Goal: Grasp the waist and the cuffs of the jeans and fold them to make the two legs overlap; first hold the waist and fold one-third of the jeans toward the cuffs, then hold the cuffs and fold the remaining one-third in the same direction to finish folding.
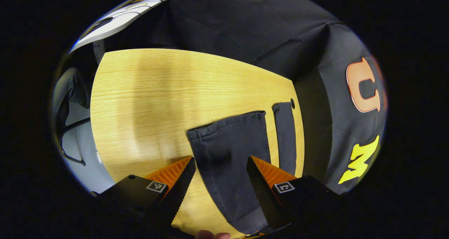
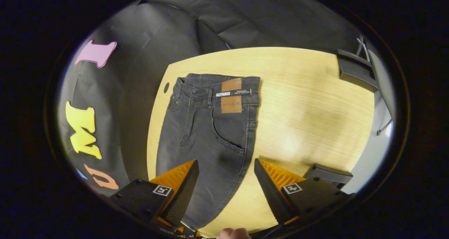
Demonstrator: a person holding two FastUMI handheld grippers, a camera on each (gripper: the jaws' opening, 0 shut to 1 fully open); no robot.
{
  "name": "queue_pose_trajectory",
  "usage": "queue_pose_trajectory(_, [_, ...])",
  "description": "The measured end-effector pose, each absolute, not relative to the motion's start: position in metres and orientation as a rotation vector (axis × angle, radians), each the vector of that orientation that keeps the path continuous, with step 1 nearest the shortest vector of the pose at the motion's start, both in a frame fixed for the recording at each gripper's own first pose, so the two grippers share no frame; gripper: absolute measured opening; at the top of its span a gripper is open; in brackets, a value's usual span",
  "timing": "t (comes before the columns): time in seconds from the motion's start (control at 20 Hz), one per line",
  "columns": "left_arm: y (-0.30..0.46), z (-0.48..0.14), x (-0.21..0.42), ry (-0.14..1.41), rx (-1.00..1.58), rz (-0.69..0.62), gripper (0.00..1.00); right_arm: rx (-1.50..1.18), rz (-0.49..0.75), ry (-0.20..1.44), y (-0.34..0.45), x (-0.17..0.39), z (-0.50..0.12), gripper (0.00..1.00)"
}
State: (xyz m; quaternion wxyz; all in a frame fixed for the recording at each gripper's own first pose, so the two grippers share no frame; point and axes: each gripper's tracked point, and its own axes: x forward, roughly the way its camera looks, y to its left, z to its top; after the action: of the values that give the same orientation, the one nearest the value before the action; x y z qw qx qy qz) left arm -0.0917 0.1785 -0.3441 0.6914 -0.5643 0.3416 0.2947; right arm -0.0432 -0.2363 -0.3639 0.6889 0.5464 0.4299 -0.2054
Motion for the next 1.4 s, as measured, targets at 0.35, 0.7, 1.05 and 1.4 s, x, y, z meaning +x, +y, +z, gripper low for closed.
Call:
queue_pose_trajectory(0.35, [0.177, -0.347, -0.066, 0.749, -1.29, 0.633, 0.95, 1.264, -0.507, 0.954, -0.248, -0.024, -0.373, 0.96])
queue_pose_trajectory(0.7, [0.173, -0.346, -0.05, 0.765, -1.303, 0.601, 1.0, 1.253, -0.505, 0.95, -0.245, -0.003, -0.373, 0.98])
queue_pose_trajectory(1.05, [0.158, -0.352, -0.027, 0.787, -1.329, 0.577, 0.81, 1.205, -0.533, 1.01, -0.253, -0.01, -0.379, 0.76])
queue_pose_trajectory(1.4, [0.154, -0.361, -0.025, 0.839, -1.298, 0.606, 0.2, 1.197, -0.62, 1.075, -0.261, -0.022, -0.392, 0.22])
